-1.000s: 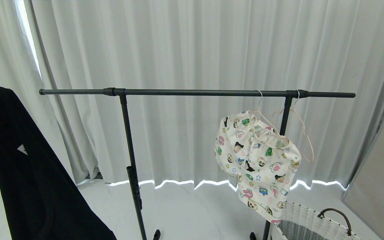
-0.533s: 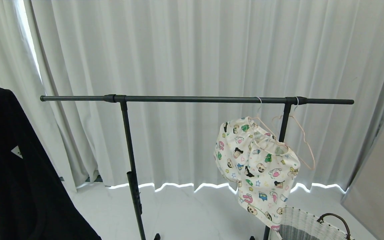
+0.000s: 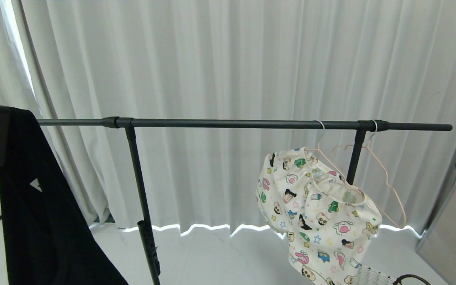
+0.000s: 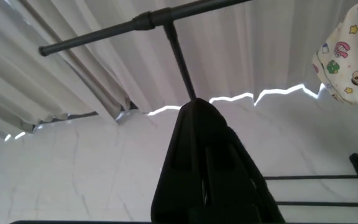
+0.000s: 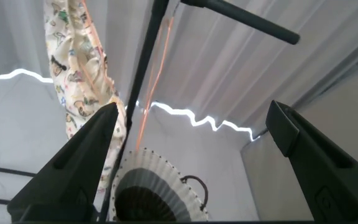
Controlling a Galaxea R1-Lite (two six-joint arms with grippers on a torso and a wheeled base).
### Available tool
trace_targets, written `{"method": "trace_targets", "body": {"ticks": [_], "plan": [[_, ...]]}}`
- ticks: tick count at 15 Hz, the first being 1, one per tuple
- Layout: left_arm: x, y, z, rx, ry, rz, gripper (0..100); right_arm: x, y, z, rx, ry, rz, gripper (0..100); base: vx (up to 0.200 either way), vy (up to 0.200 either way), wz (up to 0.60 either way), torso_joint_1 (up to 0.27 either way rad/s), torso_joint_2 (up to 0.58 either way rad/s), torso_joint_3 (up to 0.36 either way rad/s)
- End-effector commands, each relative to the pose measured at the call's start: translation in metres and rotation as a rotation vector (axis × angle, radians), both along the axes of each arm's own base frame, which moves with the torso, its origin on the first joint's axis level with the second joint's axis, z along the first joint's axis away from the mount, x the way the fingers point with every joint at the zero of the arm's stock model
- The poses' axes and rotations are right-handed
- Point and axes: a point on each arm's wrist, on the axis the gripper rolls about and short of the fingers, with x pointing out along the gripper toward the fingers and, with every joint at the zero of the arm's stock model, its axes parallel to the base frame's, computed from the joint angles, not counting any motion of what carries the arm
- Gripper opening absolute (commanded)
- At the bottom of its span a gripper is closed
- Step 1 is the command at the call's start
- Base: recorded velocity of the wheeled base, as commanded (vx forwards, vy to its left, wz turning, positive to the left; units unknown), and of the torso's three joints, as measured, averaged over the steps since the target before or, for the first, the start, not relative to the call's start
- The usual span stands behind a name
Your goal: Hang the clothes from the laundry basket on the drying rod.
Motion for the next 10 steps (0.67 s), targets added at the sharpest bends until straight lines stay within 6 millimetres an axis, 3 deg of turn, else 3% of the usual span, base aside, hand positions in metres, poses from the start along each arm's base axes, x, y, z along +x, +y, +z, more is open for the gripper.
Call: {"method": "trace_targets", "body": {"ticks": [1, 7, 10], "plan": [[0.000, -0.002, -0.001, 0.005, 0.004, -0.010, 0, 0.014, 0.001, -0.010, 0.017, 0.064, -0.005, 100, 0.200, 0.000, 0.00, -0.002, 0.01, -0.002], [-0.002, -0.003, -0.005, 0.011, 0.014, -0.028, 0, 0.046, 0.003, -0.061, 0.176, 0.311, -0.107, 100, 0.200, 0.000, 0.00, 0.004, 0.00, 0.002], [-0.007, -0.005, -0.007, 0.015, 0.016, -0.065, 0, 0.068, 0.004, -0.080, 0.227, 0.407, -0.175, 100, 0.000, 0.000, 0.00, 0.000, 0.00, 0.000]]}}
